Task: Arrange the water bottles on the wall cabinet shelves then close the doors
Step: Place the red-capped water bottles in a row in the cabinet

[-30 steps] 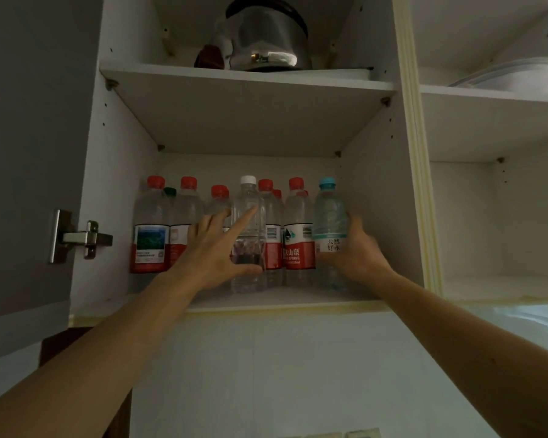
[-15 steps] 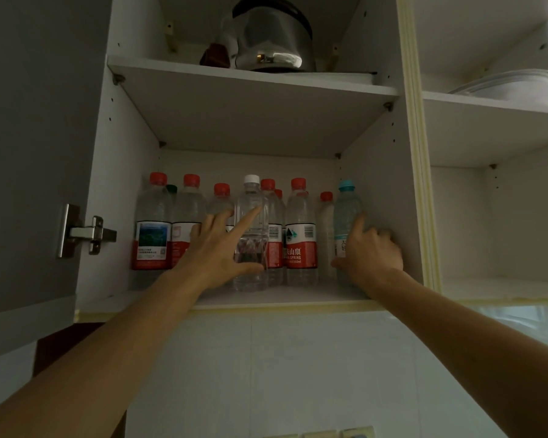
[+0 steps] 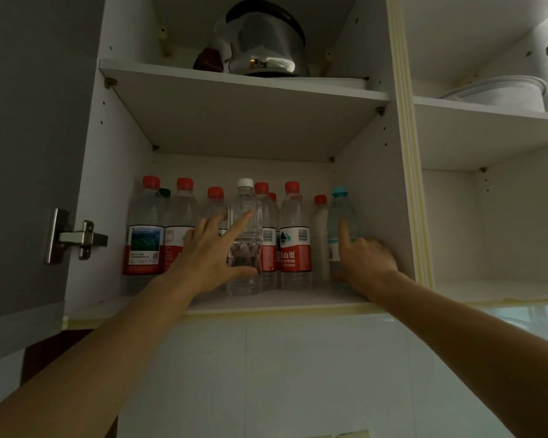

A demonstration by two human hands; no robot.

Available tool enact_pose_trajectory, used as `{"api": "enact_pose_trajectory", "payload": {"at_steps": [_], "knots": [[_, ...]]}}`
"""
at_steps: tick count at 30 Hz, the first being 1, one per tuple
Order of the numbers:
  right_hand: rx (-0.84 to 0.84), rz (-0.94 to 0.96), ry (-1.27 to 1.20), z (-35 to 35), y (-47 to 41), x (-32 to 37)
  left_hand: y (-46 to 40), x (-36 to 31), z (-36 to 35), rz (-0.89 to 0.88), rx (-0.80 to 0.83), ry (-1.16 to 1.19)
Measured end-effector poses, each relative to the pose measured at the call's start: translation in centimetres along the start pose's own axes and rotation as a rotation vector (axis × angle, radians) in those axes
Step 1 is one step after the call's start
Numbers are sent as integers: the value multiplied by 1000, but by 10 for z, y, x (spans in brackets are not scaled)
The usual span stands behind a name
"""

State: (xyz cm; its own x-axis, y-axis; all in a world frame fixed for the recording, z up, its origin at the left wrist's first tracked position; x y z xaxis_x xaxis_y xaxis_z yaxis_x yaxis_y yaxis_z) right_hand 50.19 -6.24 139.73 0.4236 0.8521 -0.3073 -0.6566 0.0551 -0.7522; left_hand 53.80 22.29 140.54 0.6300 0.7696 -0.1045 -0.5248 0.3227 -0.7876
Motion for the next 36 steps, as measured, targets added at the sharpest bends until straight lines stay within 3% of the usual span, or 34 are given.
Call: {"api": "enact_pose_trajectory", "payload": {"at_steps": [5, 12, 22, 31, 36], "knots": [[-15, 16, 40, 4, -7, 3, 0, 2, -1, -5, -17, 5], [-141, 53, -717, 35, -42, 8, 0, -1, 1, -3, -12, -1], [51, 97, -981, 29, -44, 45, 2, 0, 1, -10, -23, 32], [-42, 44, -848, 25, -37, 34, 2, 0, 0, -20, -35, 46], [-156, -10, -408, 27, -31, 40, 3, -1, 0, -18, -30, 64]]}}
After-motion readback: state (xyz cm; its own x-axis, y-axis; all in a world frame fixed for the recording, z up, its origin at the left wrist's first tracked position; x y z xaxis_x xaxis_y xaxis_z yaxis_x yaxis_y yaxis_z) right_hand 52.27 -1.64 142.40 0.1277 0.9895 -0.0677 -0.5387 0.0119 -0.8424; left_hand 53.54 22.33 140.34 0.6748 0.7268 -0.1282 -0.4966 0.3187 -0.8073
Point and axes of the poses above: each hand's wrist, its own y-axis away from the middle knuckle, its own z-axis out of the back of the hand, x = y × z, the point moved 2 cm from there along -y, towards the middle knuckle, and after that the axes turned 14 degrees about y, right-handed, at the moved point
